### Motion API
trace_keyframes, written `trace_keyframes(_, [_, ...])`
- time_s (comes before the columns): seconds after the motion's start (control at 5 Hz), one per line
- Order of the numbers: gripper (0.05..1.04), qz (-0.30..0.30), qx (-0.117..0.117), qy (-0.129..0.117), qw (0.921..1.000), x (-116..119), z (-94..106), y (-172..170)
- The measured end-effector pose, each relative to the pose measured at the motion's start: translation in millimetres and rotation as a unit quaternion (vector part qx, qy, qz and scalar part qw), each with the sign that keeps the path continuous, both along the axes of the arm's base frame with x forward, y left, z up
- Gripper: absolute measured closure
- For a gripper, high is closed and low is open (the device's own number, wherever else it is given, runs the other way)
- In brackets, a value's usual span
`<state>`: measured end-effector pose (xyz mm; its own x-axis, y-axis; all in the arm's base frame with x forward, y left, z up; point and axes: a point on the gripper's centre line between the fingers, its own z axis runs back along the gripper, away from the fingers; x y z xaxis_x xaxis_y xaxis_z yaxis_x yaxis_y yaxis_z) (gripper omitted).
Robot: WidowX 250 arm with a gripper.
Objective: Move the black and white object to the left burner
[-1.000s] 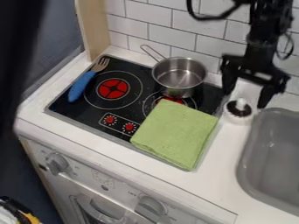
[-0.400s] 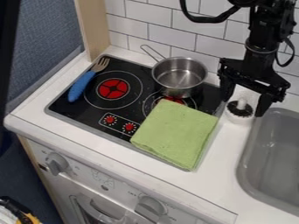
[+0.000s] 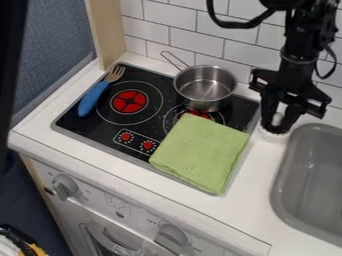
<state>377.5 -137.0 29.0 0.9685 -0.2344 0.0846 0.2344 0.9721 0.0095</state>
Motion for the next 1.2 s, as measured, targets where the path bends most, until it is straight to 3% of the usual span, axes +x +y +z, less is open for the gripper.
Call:
trace_keyframes(0.2, [0.854, 0.001, -0.001, -0.001, 1.0, 4, 0.4, -2])
trace_keyframes(0.6, [0.857, 0.008, -0.011, 0.001, 0.9999, -3, 1.9, 5])
trace_keyframes(0.8, [0.857, 0.045, -0.038, -0.052, 0.9969, -5, 47.8, 33])
trace_keyframes(1.0, [0.857, 0.114, -0.058, -0.1, 0.9867, -21, 90.7, 86])
trace_keyframes(1.2, [0.857, 0.174, -0.045, -0.103, 0.9782, -34, 95.2, 132])
